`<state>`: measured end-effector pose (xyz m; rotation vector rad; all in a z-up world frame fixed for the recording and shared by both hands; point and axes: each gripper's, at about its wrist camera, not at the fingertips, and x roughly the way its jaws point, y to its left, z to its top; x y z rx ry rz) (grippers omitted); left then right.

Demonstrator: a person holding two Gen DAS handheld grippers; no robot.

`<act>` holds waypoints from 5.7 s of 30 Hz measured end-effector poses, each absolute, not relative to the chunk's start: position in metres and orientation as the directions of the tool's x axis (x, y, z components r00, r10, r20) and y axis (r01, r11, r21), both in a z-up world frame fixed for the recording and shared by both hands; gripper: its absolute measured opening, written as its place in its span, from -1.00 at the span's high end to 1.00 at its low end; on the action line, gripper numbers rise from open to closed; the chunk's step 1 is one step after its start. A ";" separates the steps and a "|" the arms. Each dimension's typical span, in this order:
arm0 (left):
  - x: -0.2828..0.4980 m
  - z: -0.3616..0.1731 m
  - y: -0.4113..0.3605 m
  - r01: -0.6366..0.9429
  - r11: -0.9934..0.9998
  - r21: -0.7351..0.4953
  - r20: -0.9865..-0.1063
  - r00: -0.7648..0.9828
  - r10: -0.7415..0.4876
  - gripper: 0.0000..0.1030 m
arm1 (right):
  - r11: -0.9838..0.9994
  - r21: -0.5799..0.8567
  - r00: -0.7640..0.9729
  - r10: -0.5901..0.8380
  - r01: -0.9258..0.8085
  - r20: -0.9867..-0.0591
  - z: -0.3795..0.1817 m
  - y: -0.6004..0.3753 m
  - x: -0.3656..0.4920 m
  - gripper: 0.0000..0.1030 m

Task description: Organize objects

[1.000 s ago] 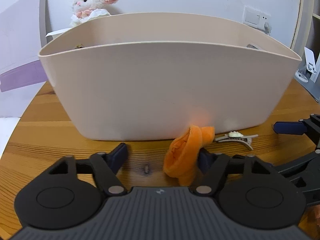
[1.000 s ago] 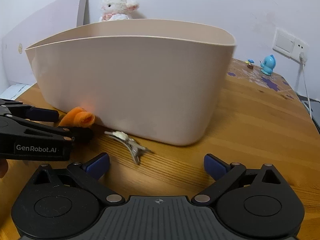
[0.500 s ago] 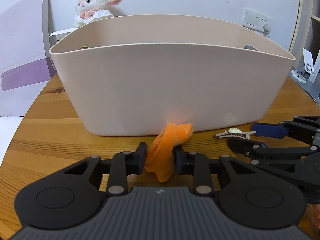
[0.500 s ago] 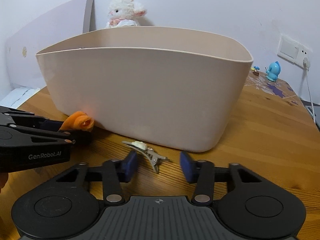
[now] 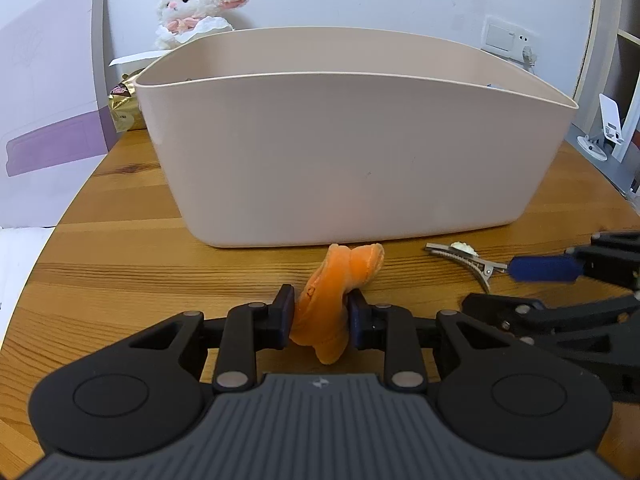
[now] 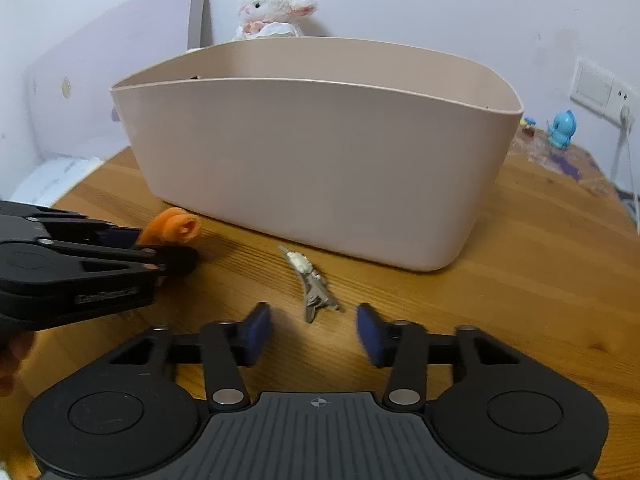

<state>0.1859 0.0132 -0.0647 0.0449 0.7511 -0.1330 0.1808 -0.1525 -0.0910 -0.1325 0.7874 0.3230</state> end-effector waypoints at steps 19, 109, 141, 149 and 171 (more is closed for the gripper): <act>0.171 -0.062 0.012 0.193 0.981 -0.002 -0.688 0.712 -0.141 0.80 | 0.946 -0.004 0.677 0.228 -0.324 -0.700 -0.086 -0.142 0.175 0.68; 0.276 0.040 -0.016 0.090 0.987 0.131 -0.642 0.766 0.016 -0.57 | 0.975 0.081 0.822 0.219 -0.208 -0.526 0.019 -0.195 0.238 -0.55; 0.119 0.071 0.007 0.037 0.997 0.063 -0.521 0.853 0.001 -0.71 | 0.973 0.070 0.862 0.226 -0.218 -0.455 0.045 -0.201 0.106 -1.00; 0.083 0.075 0.006 0.040 0.996 0.082 -0.507 0.862 0.007 -0.71 | 0.967 0.102 0.864 0.253 -0.232 -0.436 0.045 -0.204 0.074 -1.00; -0.005 0.080 0.008 0.034 0.998 0.058 -0.489 0.872 -0.002 -0.71 | 0.966 0.103 0.863 0.257 -0.236 -0.434 0.043 -0.207 -0.004 -1.00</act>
